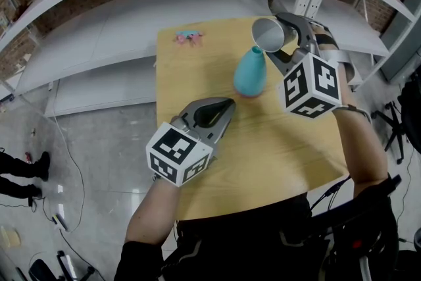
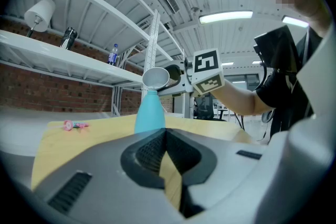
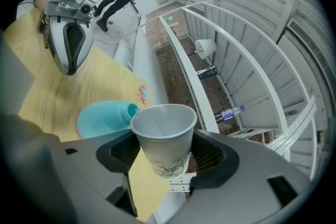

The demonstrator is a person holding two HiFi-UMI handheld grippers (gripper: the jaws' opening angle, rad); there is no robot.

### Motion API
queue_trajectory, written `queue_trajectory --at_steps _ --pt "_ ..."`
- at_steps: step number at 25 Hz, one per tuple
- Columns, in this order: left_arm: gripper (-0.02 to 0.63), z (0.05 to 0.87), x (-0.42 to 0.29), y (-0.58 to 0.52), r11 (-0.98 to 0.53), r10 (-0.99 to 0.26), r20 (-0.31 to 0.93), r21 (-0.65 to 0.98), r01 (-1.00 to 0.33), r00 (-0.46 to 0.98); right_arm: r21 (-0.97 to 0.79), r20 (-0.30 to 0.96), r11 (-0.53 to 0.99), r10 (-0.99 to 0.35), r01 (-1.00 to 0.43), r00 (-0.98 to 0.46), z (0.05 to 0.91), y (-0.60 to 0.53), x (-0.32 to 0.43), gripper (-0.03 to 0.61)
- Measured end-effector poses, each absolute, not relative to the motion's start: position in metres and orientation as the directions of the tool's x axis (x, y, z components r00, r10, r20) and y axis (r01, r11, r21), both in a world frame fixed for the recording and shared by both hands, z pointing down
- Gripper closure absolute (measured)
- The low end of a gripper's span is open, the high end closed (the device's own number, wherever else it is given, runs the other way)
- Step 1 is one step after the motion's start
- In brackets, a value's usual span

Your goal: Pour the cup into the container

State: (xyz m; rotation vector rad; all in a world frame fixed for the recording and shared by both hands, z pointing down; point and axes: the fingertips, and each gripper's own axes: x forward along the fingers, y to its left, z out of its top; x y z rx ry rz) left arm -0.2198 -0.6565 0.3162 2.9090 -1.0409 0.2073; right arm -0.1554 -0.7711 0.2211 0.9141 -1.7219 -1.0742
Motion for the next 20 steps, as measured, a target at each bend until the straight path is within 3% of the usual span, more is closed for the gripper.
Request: queue_trajectory --at_steps 20 --pt "0.621 0.3168 -0.2199 -0.6559 -0.777 -0.623 0.143 -0.004 -0.629 0.769 0.927 0.290 0.352 -0.891 -0.128 -0.349 0.2241 -0.7713 -0.1572 0.270"
